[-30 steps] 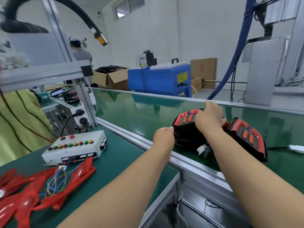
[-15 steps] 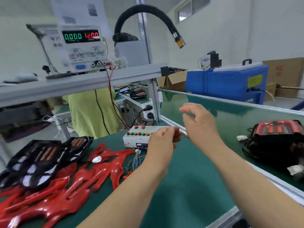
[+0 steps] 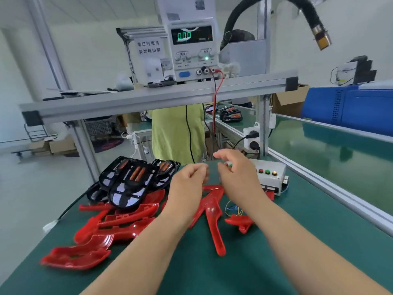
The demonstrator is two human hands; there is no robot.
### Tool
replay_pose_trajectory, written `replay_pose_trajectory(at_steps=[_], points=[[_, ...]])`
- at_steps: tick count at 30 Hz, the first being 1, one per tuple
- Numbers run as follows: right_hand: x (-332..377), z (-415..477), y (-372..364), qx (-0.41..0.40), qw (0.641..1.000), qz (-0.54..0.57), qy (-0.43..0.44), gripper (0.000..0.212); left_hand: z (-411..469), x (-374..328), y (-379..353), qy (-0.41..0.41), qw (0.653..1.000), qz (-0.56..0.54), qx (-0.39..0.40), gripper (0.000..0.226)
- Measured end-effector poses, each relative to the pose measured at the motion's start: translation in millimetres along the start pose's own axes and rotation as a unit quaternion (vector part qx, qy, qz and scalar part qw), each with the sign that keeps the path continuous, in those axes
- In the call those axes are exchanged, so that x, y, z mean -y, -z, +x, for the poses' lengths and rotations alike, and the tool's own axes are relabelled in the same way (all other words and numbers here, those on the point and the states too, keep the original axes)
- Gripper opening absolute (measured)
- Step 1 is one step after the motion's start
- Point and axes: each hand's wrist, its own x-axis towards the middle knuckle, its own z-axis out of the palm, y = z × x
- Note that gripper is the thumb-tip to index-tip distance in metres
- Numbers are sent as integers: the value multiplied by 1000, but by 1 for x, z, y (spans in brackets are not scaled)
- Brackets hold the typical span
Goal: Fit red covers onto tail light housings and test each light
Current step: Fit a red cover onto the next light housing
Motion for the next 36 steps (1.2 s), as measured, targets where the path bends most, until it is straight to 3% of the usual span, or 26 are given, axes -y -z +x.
replay_pose_trajectory(at_steps=[5, 9, 14, 21, 25, 29, 36], points=[[-10, -9, -31, 62, 997, -11, -44, 37, 28, 28, 64, 6, 993, 92, -71, 10], [-25, -19, -45, 72, 993, 10, -89, 45, 45, 51, 114, -1, 959, 248, -140, 24], [-37, -27, -53, 71, 991, 14, -113, 47, 68, 78, 147, 101, 874, 444, -169, 105], [-40, -35, -56, 79, 991, 29, -105, 42, 94, 96, 155, 195, 855, 466, -120, 133], [-40, -37, -58, 99, 988, 27, -112, 41, 98, 98, 152, 200, 842, 489, -107, 138], [-35, -39, -57, 116, 987, 22, -110, 42, 93, 97, 146, 172, 860, 461, -136, 129], [-26, -42, -55, 104, 993, 31, -52, 42, 62, 65, 124, 105, 954, 221, -172, 119]])
